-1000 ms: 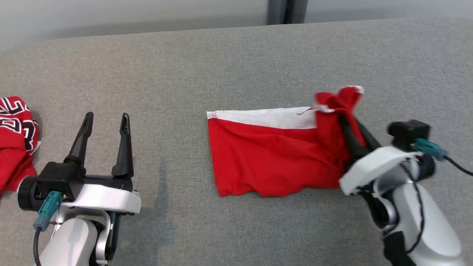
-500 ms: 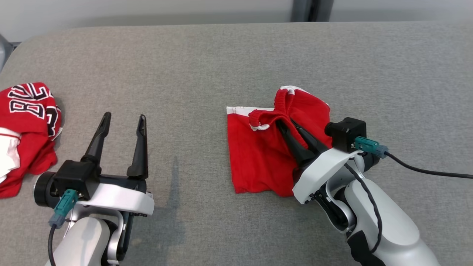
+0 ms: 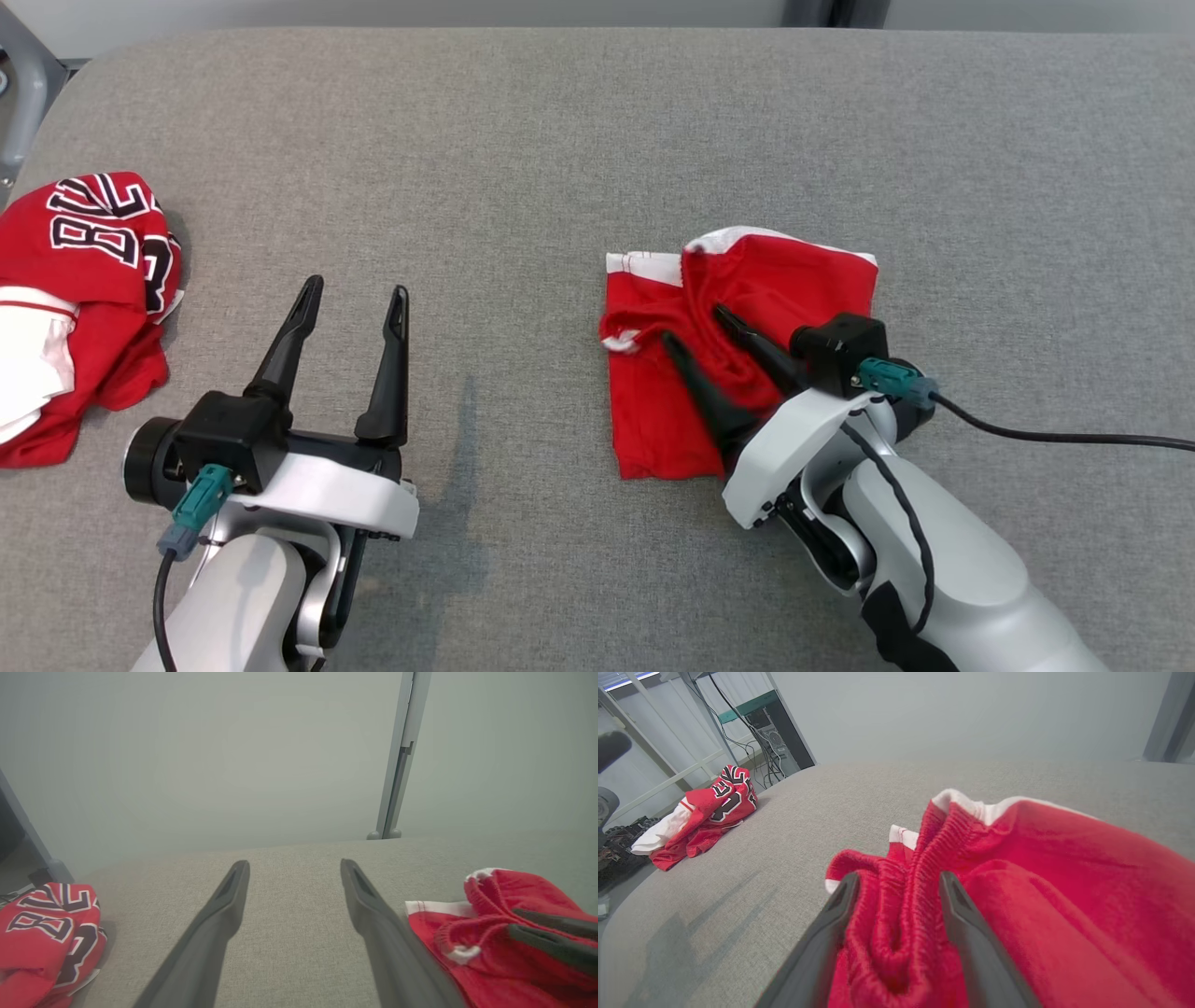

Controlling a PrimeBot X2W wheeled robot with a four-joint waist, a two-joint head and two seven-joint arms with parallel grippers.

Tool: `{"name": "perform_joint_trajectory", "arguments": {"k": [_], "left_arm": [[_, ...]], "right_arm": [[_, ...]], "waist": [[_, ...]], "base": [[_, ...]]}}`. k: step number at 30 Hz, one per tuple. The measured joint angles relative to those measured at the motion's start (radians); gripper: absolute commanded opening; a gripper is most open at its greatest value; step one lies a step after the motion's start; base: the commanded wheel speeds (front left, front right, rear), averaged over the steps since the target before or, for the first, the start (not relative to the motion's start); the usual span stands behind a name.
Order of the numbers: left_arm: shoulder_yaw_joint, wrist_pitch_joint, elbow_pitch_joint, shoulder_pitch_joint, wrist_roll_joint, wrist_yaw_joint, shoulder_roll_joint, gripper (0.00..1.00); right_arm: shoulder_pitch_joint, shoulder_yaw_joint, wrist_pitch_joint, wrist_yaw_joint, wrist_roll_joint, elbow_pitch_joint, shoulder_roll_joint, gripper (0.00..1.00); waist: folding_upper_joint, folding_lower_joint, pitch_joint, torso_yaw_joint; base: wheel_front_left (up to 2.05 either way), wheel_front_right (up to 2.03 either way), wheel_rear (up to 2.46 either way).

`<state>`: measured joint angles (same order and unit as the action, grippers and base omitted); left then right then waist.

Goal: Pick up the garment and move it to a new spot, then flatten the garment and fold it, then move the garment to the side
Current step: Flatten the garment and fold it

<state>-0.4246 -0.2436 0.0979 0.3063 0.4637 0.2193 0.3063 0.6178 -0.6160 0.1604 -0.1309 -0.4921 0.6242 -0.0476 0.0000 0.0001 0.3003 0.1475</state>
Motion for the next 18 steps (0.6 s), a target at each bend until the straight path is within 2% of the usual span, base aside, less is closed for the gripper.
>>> {"name": "perform_joint_trajectory", "arguments": {"k": [11, 18], "left_arm": [[-0.003, -0.008, 0.023, 0.007, -0.003, -0.01, 0.0, 1.0], [-0.006, -0.008, 0.034, 0.006, -0.003, -0.011, 0.001, 1.0]], "right_arm": [[-0.04, -0.124, -0.002, 0.0, -0.038, -0.064, -0.001, 1.0], [-0.054, -0.131, 0.025, 0.0, -0.044, -0.096, -0.001, 1.0]], "waist": [[0.0, -0.0001, -0.007, -0.028], [0.0, 0.0, -0.023, -0.039]], "base": [[0.0, 0.0, 0.0], [0.0, 0.0, 0.0]]}}
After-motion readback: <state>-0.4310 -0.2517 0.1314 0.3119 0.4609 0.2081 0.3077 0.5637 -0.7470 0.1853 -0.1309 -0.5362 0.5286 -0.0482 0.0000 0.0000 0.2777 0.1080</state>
